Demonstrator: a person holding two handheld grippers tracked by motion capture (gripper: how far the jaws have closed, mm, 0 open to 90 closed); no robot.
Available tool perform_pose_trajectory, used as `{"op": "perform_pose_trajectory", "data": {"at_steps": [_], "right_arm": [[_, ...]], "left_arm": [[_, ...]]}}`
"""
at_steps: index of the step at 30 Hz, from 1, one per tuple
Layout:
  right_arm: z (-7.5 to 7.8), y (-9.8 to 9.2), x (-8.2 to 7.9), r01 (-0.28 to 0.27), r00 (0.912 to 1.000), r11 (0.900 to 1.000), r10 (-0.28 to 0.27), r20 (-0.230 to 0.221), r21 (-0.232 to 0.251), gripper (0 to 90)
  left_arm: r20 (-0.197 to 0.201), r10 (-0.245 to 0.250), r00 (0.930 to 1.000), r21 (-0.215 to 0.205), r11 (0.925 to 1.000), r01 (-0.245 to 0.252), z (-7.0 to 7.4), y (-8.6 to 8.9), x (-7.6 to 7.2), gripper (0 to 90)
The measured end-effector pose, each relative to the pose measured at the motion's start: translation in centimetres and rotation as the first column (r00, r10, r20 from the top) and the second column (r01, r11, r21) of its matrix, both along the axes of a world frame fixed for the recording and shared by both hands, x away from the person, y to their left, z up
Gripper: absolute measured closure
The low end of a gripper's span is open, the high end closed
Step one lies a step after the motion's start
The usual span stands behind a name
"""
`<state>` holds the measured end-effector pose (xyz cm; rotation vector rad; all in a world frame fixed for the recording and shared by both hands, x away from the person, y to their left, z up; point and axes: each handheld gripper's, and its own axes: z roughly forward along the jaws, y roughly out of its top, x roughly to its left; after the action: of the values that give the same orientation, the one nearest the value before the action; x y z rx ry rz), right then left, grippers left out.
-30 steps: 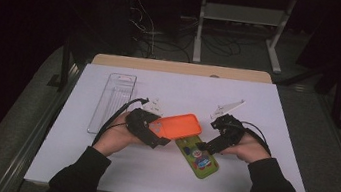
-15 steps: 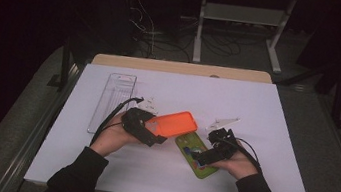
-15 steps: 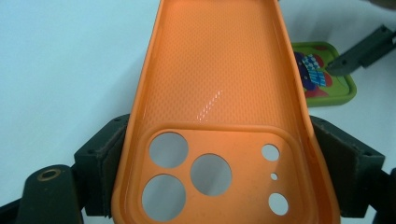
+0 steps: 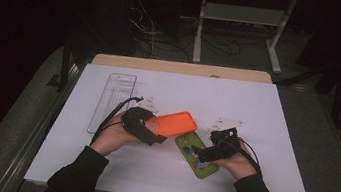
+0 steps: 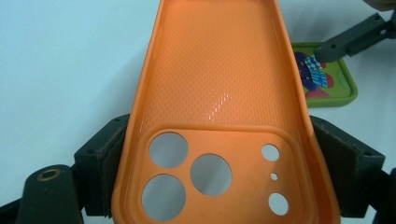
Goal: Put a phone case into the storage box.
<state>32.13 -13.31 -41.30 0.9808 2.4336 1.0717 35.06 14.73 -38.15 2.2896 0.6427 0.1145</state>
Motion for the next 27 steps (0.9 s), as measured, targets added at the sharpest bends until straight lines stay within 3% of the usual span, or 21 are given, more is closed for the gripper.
{"op": "perform_pose_trajectory", "data": {"at_steps": [3, 6, 8, 11, 14, 16, 22, 27], "right_arm": [[0.1, 0.1, 0.0, -0.003, 0.9998, 1.000, 0.004, 0.018, -0.009, 0.0], [0.0, 0.2, -0.1, -0.018, 0.9991, 0.999, 0.020, 0.037, -0.031, 0.0], [0.0, 0.3, -0.1, -0.022, 0.9986, 0.998, 0.025, 0.046, -0.055, 0.0], [0.1, 0.6, -0.2, -0.026, 0.9950, 0.994, 0.036, 0.093, -0.109, 0.0], [0.1, 0.8, -0.2, -0.028, 0.9944, 0.994, 0.039, 0.098, -0.109, 0.0], [0.1, 0.8, -0.2, -0.037, 0.9919, 0.989, 0.054, 0.115, -0.143, 0.0], [0.2, 1.2, -0.5, -0.061, 0.9778, 0.980, 0.097, 0.186, -0.189, 0.0], [0.2, 1.6, -1.0, -0.064, 0.9545, 0.966, 0.132, 0.267, -0.251, 0.0]], "left_arm": [[0.013, -0.019, 0.9997, 0.019, 0.9996, 0.019, 0.1, 0.1, 0.1, 15.8], [-0.001, -0.010, 0.9999, 0.003, 0.9999, 0.010, 0.0, -0.1, -0.2, 15.8], [0.002, -0.018, 0.9998, 0.003, 0.9998, 0.018, 0.1, -0.1, -0.2, 15.8], [-0.001, -0.023, 0.9997, 0.012, 0.9997, 0.023, 0.0, -0.2, -0.2, 15.8], [0.009, -0.043, 0.9990, 0.032, 0.9986, 0.043, 0.0, -0.3, -0.1, 15.8], [0.005, -0.046, 0.9989, 0.025, 0.9986, 0.046, 0.0, -0.3, -0.1, 15.8], [0.006, -0.043, 0.9990, 0.031, 0.9986, 0.043, 0.0, -0.3, -0.1, 15.8], [-0.003, -0.039, 0.9992, 0.013, 0.9992, 0.039, -0.1, -0.4, -0.3, 15.8]]}}
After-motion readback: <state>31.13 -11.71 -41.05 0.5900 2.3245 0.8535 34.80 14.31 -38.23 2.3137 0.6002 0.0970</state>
